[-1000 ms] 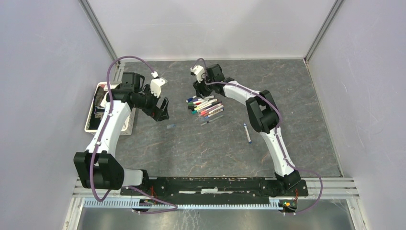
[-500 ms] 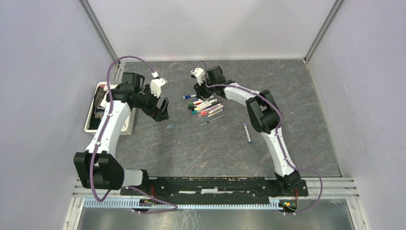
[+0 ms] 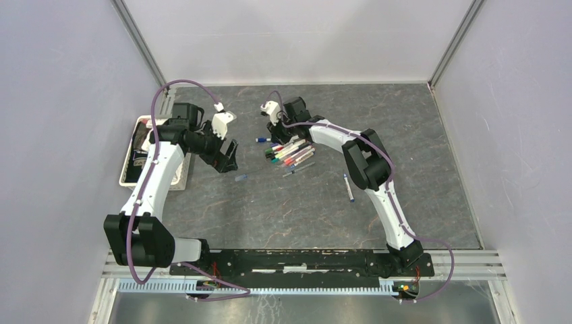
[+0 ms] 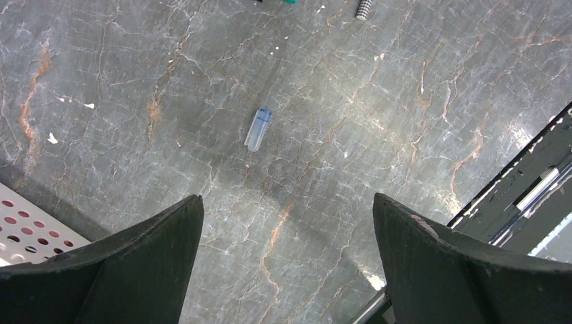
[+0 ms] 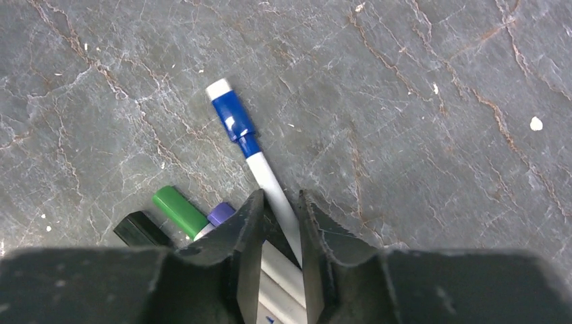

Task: Open the pen caps
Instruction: Pick up the pen from the center of the board.

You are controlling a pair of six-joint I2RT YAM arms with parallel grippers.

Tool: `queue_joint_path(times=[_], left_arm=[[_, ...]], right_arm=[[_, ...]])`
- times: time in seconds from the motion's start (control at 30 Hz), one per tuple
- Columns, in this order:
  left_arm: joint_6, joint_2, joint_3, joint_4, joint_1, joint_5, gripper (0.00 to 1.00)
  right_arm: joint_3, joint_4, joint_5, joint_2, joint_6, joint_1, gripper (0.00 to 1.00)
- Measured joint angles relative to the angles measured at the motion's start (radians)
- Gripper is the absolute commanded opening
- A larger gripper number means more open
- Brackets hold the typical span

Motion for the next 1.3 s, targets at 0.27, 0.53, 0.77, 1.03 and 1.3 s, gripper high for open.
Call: queue_joint_path(times=[0.27, 0.53, 0.77, 1.03, 1.3], left_arm=[[0.002, 0.0, 0.0, -0.018, 0.0, 0.004, 0.99], [0.003, 0.0, 0.006, -0.028, 0.0, 0.005, 0.99], [0.006, 0.0, 0.006, -0.036, 0.0, 0.006, 0.98], [0.025, 0.0, 0.006, -0.042, 0.0, 0.008, 1.0], [0.197, -0.01, -0.018, -0.036, 0.0, 0.055, 1.0]], right_arm=[[0.0, 0.005, 0.02, 0.0, 0.011, 0.002, 0.08], [-0.009, 0.053, 0.078, 0.0, 0.076, 0.002, 0.0], [-0.046, 0.151, 0.106, 0.0, 0.14, 0.0, 0.0], [-0.112, 0.197, 0.06, -0.079, 0.259, -0.028, 0.0], [-0.354, 0.207, -0.14, -0.343, 0.412, -0.041, 0.0]])
